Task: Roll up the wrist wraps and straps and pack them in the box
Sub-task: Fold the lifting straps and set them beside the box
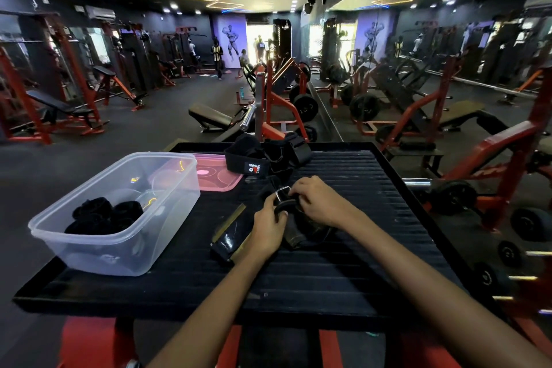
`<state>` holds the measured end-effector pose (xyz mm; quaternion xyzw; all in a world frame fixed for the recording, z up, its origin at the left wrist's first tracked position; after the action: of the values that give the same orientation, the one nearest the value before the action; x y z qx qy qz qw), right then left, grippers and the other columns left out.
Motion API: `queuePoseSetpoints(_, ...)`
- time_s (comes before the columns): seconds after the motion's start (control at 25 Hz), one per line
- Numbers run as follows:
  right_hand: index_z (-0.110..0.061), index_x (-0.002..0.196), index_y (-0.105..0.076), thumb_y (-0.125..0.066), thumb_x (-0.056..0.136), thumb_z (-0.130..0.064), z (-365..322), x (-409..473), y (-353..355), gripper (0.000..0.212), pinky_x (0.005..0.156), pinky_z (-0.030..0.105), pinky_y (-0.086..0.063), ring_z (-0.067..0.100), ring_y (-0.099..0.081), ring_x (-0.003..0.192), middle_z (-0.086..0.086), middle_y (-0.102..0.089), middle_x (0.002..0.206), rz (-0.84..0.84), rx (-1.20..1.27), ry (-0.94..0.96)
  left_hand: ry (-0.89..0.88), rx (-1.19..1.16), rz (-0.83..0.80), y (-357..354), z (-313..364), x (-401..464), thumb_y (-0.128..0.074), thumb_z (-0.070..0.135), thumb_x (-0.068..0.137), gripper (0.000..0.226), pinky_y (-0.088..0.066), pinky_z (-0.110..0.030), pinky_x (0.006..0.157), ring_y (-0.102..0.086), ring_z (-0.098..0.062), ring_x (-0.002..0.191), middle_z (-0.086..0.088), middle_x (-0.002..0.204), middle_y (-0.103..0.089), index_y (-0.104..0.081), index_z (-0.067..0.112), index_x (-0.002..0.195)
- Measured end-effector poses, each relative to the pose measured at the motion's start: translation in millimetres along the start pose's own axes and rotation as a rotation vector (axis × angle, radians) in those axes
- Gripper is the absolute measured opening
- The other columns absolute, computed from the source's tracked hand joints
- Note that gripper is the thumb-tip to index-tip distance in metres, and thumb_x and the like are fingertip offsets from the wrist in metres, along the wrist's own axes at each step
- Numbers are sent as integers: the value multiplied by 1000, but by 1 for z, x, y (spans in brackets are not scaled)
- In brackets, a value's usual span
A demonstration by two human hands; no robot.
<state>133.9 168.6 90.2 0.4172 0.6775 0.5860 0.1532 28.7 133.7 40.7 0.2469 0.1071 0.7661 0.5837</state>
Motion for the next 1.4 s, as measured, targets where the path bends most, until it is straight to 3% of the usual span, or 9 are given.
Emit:
queuePoseSetpoints(0.2, -8, 115, -64, -56, 93, -28, 26, 23, 21, 31, 89, 25, -37, 14, -55, 106, 3, -61, 111, 117, 580, -294, -8, 16, -46, -4, -4, 0, -47, 6, 94, 42, -38, -17, 77, -60, -19, 102, -10, 113, -64, -42, 17, 134)
queuePoseSetpoints(0.32, -8, 142, -36, -58, 93, -21, 30, 43, 0, 55, 86, 19, -44, 17, -58, 108, 10, -56, 130, -208, 551, -356, -20, 43, -72, -4, -3, -1, -45, 9, 96, 50, -38, -14, 79, -55, -7, 97, -2, 112, -60, -35, 24, 142)
queuePoseSetpoints(0.4, -6, 136, -44, -58, 92, -14, 28, 49, -8, 47, 66, 14, -43, 9, -59, 84, 6, -64, 107, -280, 656, -365, -21, 39, -86, -5, -3, -2, -44, 10, 97, 52, -37, -9, 70, -50, 3, 83, 4, 105, -54, -32, 25, 144)
queuePoseSetpoints(0.56, -15, 87, -63, -58, 89, -2, 42, 56, 10, 14, 61, 20, -42, 7, -51, 68, -4, -56, 71, 40, 924, -382, 1, 40, -80, -5, -5, -1, -43, 9, 96, 50, -36, -14, 80, -54, -9, 99, -2, 113, -60, -32, 23, 143)
queuePoseSetpoints(0.8, -20, 94, -54, -42, 96, 1, 54, 40, 22, 25, 42, 18, -39, 8, -55, 49, 10, -60, 93, 331, 1190, -327, -18, 91, -54, -5, -4, 3, -47, 3, 92, 43, -36, -13, 90, -57, -22, 114, -11, 119, -65, -51, 17, 133)
queuePoseSetpoints(0.96, -19, 92, -51, -40, 96, 3, 55, 18, 61, 25, 40, 17, -40, 5, -53, 44, 4, -53, 77, 553, 1359, -293, 14, 85, 4, -2, -8, 7, -45, -1, 90, 45, -33, -9, 89, -57, -21, 114, -9, 119, -66, -55, 16, 130)
queuePoseSetpoints(1.12, -13, 82, -45, -30, 98, 0, 59, -13, 52, 26, 41, 18, -35, 6, -39, 41, 5, -45, 72, 443, 1526, -351, 86, 9, 158, 10, -15, 6, -43, -4, 89, 44, -34, -8, 81, -60, -21, 103, -15, 115, -66, -55, 10, 129)
queuePoseSetpoints(1.28, -11, 71, -50, -41, 94, -29, 62, -37, 16, 31, 46, 23, -31, 13, -37, 42, 6, -46, 62, 284, 1715, -514, 70, -99, 288, 21, -13, 4, -44, -6, 89, 44, -32, -8, 81, -59, -26, 108, -17, 118, -64, -53, 6, 130)
queuePoseSetpoints(1.4, -15, 70, -44, -55, 91, -6, 64, -40, 12, 25, 46, 22, -35, 10, -42, 48, 3, -48, 69, 308, 1524, -552, 69, -140, 332, 28, -11, 2, -42, -8, 89, 46, -37, -19, 85, -59, -30, 107, -18, 118, -64, -53, 6, 131)
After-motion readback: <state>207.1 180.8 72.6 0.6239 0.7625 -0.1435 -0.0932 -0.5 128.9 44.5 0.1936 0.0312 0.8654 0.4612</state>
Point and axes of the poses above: each hand's wrist, its own x-axis towards the middle knuckle, its own y-axis out of the back of the hand, z = x × y, the point moved 8 cm from there along x, towards the middle knuckle
